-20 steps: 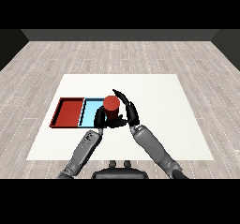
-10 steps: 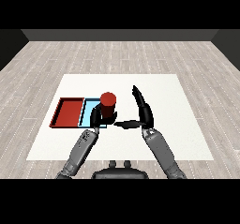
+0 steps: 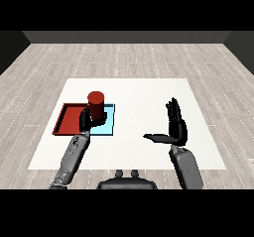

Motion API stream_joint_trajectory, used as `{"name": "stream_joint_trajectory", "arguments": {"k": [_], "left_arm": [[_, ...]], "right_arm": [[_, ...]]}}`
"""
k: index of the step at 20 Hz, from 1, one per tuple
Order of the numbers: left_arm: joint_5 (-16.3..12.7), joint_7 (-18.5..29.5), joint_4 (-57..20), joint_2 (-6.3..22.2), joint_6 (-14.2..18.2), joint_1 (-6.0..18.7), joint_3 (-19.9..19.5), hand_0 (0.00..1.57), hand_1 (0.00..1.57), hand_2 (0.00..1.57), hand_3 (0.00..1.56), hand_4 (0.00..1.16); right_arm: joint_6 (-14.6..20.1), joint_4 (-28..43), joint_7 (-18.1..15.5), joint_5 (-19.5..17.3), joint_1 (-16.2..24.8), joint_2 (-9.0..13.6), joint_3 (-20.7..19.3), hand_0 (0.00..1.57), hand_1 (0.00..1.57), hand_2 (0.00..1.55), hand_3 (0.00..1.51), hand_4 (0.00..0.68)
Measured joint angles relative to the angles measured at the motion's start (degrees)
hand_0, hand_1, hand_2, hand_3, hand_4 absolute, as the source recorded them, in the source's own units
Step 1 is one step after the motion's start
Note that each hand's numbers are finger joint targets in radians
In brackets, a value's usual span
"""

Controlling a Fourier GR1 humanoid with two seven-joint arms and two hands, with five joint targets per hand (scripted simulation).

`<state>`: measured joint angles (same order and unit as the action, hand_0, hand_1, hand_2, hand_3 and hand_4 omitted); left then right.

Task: Pick the red can and put it in the red box

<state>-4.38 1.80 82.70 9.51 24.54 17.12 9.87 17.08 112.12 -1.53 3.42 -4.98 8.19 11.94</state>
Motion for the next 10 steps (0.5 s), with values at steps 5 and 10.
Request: {"name": "stream_joint_trajectory", "arguments": {"k": [5,10], "left_arm": [[-1.33,0.63,-4.04,7.08,-2.60,-1.49,-7.09,1.57,1.57,1.57,1.51,1.13],[-0.89,1.68,-17.45,11.94,-3.94,1.80,-12.66,1.57,1.57,1.57,1.50,1.08]], "right_arm": [[-1.49,-0.33,-3.99,3.29,7.54,1.55,-5.25,0.00,0.00,0.00,0.00,0.000],[-1.89,-4.48,-5.76,4.48,9.93,2.13,-8.96,0.00,0.00,0.00,0.00,0.000]]}}
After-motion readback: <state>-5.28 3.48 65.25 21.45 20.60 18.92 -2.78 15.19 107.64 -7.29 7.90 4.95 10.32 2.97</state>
